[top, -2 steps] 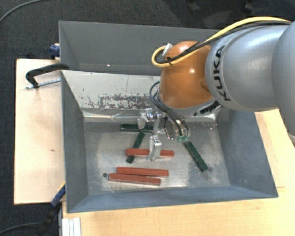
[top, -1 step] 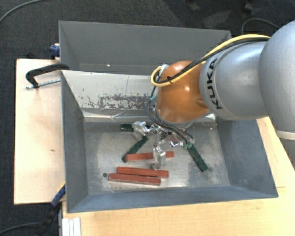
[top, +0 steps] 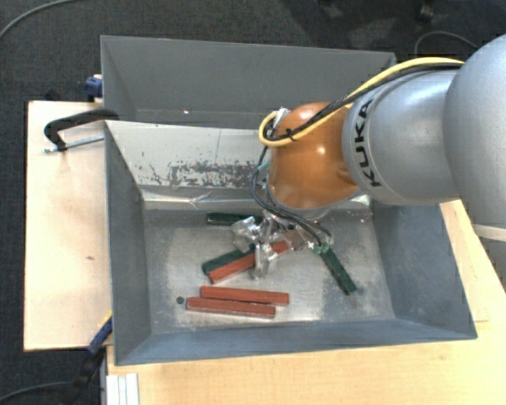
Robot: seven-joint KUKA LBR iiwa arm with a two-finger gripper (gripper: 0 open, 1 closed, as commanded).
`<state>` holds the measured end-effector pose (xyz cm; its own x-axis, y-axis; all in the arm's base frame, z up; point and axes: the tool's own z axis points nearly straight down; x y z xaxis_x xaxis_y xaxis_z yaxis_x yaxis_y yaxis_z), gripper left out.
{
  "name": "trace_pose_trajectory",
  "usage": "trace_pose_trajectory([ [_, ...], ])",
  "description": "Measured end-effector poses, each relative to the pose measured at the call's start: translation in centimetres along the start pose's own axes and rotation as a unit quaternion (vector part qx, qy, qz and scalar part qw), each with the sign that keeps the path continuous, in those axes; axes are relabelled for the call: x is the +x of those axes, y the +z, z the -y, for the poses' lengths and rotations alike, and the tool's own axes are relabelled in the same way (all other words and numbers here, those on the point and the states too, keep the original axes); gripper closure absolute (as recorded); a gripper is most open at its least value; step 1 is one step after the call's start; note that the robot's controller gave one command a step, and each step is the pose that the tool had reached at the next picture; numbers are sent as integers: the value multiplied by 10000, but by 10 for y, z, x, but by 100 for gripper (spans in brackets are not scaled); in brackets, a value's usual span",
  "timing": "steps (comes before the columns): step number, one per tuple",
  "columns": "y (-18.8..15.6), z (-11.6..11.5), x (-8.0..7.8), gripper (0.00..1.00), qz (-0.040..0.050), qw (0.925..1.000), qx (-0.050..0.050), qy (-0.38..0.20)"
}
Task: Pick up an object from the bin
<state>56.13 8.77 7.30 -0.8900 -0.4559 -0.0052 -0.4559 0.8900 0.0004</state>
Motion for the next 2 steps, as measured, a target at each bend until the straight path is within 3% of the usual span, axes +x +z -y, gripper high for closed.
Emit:
trace_pose_trajectory([
  [1,-125,4,9,100,46,9994,20,354],
  [2,-197,-68,-8,100,57,9997,-1,257],
])
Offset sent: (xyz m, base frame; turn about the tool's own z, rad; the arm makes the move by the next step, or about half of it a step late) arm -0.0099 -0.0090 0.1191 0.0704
